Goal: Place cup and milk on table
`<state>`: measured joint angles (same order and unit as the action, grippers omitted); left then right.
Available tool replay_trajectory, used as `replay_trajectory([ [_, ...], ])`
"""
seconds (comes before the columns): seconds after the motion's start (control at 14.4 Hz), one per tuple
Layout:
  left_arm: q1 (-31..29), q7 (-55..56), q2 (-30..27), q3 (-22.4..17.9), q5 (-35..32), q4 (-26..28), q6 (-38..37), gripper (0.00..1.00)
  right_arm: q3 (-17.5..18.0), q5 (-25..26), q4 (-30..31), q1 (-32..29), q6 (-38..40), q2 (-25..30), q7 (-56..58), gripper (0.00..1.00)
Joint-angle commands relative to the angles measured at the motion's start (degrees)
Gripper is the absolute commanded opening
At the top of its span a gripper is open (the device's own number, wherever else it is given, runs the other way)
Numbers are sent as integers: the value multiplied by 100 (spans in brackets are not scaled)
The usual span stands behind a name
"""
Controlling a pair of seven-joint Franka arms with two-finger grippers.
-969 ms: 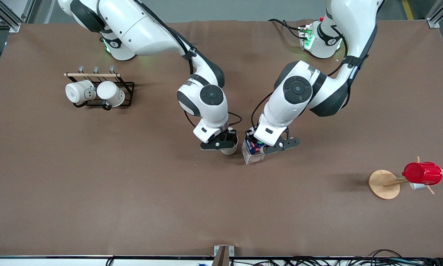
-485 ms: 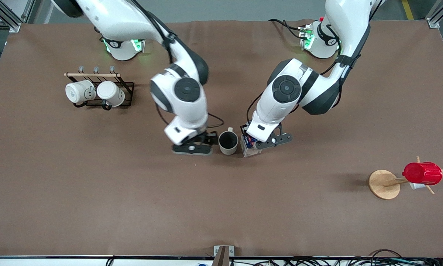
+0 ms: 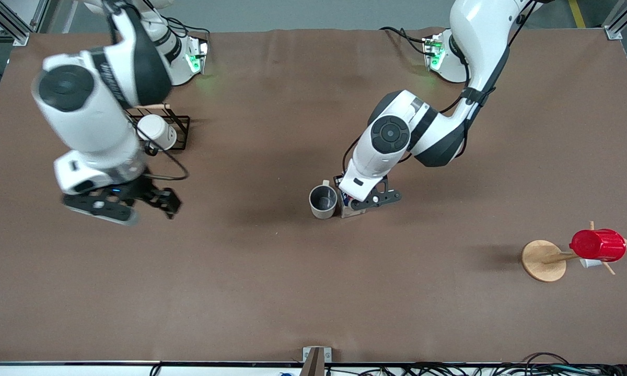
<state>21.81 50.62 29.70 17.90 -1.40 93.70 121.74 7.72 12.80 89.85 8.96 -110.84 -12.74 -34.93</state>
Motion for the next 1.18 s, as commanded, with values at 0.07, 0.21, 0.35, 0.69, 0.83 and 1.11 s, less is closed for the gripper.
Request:
replay_trajectory([
  [0.07,8,-70,27,-6,26,-142,-89,100,-787,-637,279,9,500,675,1090,100],
  [0.21,-62,-44,-104,-14,17,-343,-141,100,-1113,-944,235,-43,852,921,1766,100],
  [0.35,-124,-44,-403,-102,-87,-641,-657,100,-1220,-1191,60,-288,1422,1036,2111,100],
  [0.69,-905,-857,-1219,-128,-897,-1354,-2126,100,-1088,-1421,-328,-922,2198,1019,2849,100],
  [0.83,-1431,-1587,-1659,-94,-836,-1337,-2259,100,-1062,-1421,-328,-975,2242,1019,2974,100],
  [1.11,-2144,-3229,-2213,-93,-800,-1328,-3110,100,-1079,-1412,-346,-870,2242,1019,2983,100],
])
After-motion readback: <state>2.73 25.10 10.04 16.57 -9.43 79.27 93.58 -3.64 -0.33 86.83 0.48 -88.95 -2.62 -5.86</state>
